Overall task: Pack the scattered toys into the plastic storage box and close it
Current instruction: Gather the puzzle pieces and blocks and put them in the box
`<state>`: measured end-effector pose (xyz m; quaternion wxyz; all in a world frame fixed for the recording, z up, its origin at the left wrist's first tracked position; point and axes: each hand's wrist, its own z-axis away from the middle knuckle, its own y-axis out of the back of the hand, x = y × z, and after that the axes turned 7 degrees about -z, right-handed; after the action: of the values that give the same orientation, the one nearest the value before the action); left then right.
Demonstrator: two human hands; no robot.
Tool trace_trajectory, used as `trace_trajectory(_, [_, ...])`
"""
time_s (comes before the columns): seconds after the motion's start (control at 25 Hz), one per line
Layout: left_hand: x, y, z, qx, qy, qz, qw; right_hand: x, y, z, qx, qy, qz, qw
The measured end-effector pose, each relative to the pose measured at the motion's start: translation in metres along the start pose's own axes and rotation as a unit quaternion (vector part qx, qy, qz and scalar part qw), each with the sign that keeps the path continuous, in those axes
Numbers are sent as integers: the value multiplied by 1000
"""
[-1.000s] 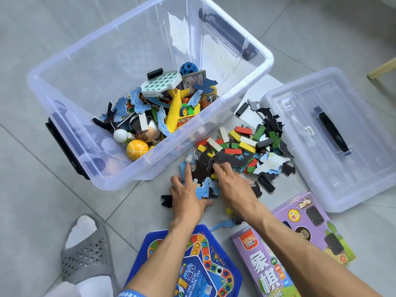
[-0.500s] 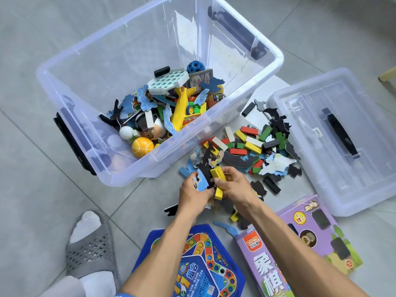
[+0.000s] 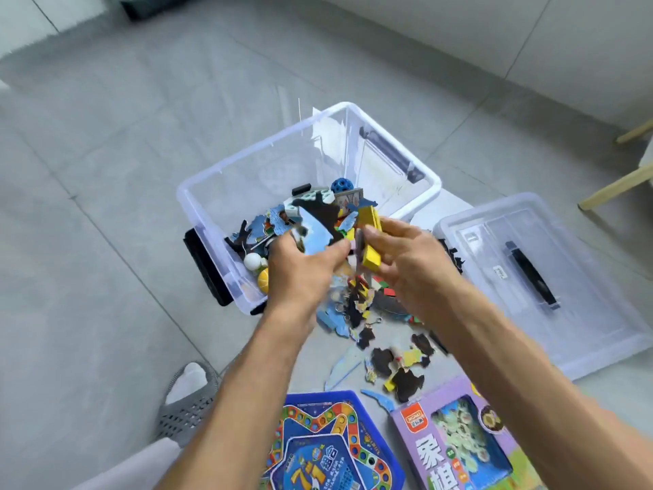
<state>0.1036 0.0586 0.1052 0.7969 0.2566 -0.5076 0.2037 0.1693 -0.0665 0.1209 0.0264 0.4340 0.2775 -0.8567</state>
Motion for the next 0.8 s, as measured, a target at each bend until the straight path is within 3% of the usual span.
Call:
trace_trajectory(0.08, [56,19,-24,6,-25,-19,999,-42,-40,-15,-5,-3,36,999])
trace_trajectory(0.16, [95,37,-34,8,17,-58,998,-67,-61,-20,35,-44,152,987])
trace_trajectory(0.24, [98,50,-36,35,21,-97,994,-78,-60,-9,46,-40,275,959])
trace_trajectory(0.36, [67,53,4,67,3,-98,993,-75,-51,42,7,-49,366,929])
trace_trajectory(0.6, [6,34,118,-65,7,-141,988,-38,-35,168,41,-21,401,915])
trace_trajectory(0.8, [-25,64,156,-98,37,-145,984,8,-5,227,105,-40,379,919])
